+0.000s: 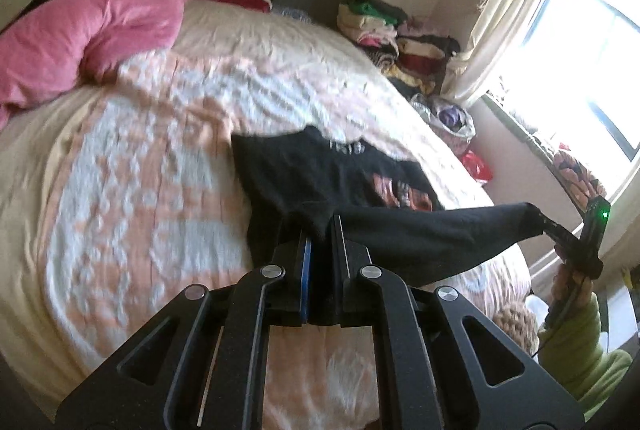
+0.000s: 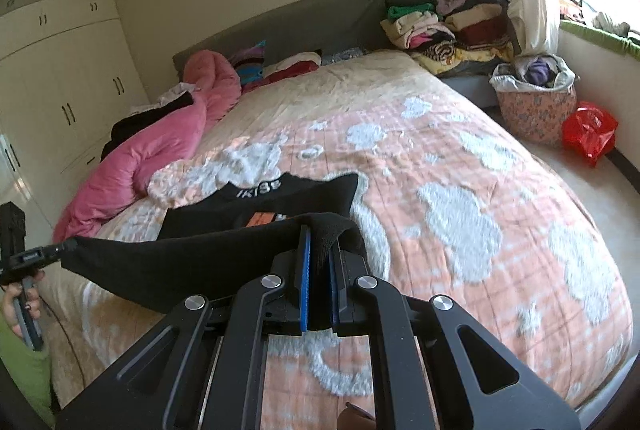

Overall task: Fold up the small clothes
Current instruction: 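Lift the hem with both grippers and fold it toward the collar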

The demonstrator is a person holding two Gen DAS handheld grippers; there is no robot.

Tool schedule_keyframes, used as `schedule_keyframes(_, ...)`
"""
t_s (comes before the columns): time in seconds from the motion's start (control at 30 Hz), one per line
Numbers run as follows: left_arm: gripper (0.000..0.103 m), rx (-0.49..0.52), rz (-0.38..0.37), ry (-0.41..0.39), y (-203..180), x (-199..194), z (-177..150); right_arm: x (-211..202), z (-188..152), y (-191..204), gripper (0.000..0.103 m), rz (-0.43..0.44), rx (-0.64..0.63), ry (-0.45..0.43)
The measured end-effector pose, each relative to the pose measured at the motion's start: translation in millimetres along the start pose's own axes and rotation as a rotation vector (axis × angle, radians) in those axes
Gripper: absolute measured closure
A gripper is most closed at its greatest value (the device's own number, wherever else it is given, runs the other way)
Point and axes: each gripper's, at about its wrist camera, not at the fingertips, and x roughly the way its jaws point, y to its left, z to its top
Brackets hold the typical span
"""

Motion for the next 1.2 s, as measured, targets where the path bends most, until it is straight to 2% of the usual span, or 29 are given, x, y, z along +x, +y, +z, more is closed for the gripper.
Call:
schedule_keyframes(0.27,0.101,-0.021,-0.016,-0.053,2,12,32,16,25,5,0.096,-0.033,-0.024,-0.045)
schedule_keyframes(0.6,0.101,-0.017,0.053,-0.096,8,29,61,44,52,12,0.096,-0.044,-0.033,-0.056)
schedule_keyframes(1.2,0.1,0.042,0.192,-0.06,12,81,93,102,81,7,0.096,-0.083,0.012,-0.026)
